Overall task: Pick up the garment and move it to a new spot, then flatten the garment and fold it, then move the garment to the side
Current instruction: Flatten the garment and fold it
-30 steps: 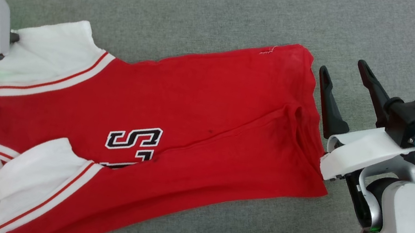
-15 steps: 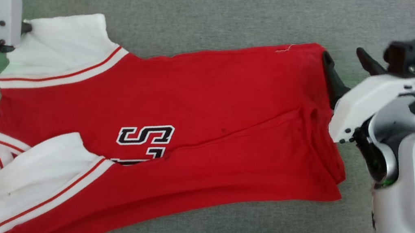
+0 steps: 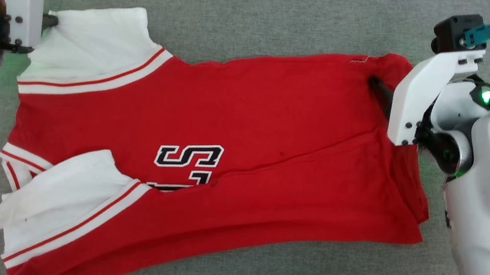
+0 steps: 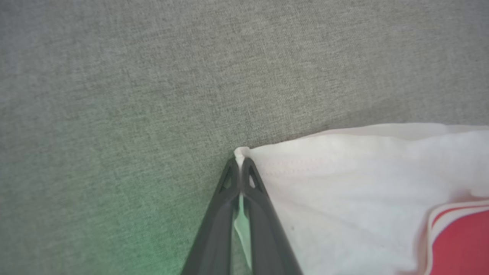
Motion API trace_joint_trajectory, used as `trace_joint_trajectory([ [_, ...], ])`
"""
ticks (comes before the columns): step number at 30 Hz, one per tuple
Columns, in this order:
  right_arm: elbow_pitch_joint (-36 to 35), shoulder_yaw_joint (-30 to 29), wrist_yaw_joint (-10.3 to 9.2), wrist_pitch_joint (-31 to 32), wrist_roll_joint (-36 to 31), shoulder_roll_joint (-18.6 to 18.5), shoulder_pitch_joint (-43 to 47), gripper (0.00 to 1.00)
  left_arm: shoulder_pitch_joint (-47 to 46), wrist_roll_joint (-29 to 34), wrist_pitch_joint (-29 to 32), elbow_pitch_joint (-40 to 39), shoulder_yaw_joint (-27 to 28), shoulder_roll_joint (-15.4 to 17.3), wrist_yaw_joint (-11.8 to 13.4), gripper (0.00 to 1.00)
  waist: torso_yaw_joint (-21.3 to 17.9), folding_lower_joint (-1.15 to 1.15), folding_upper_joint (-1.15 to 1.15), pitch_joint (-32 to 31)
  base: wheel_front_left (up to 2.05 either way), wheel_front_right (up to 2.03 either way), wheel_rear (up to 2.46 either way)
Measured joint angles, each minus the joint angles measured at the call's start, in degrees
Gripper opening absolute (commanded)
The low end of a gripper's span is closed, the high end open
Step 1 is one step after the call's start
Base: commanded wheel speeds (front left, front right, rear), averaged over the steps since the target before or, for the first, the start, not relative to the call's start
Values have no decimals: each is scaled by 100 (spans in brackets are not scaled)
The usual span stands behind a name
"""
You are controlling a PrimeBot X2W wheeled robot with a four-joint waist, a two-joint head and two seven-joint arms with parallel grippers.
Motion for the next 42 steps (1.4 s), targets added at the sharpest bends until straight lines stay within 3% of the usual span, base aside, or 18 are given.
trace_joint_trajectory([
  [1,85,5,0,47,9,-8,-68,100,-2,-3,-5,-10,-9,-1,0,0,11,0,0,3,0,0,0],
  [3,255,-1,1,116,4,-25,-203,0,-12,-49,-27,-26,-21,-9,0,0,32,0,0,8,0,0,0],
  [16,468,180,0,-294,-16,-321,-210,0,-118,-168,-230,-582,-152,56,0,0,236,0,0,-255,0,0,0],
  [27,-528,608,0,-493,356,-1015,531,0,-112,-312,319,-1618,-285,660,21,0,484,0,0,-703,0,0,0],
  [32,-1217,689,0,-253,549,-1385,1079,0,268,-600,660,-2499,-310,1051,450,0,605,0,0,-898,0,0,0],
  [38,-2054,633,0,294,848,-1712,1895,0,931,-879,891,-4140,-392,1655,1310,0,749,0,0,-1072,0,0,0],
  [42,-2472,501,0,617,911,-1796,2414,0,1355,-973,883,-5009,-457,1937,1748,0,816,0,0,-1139,0,0,0],
])
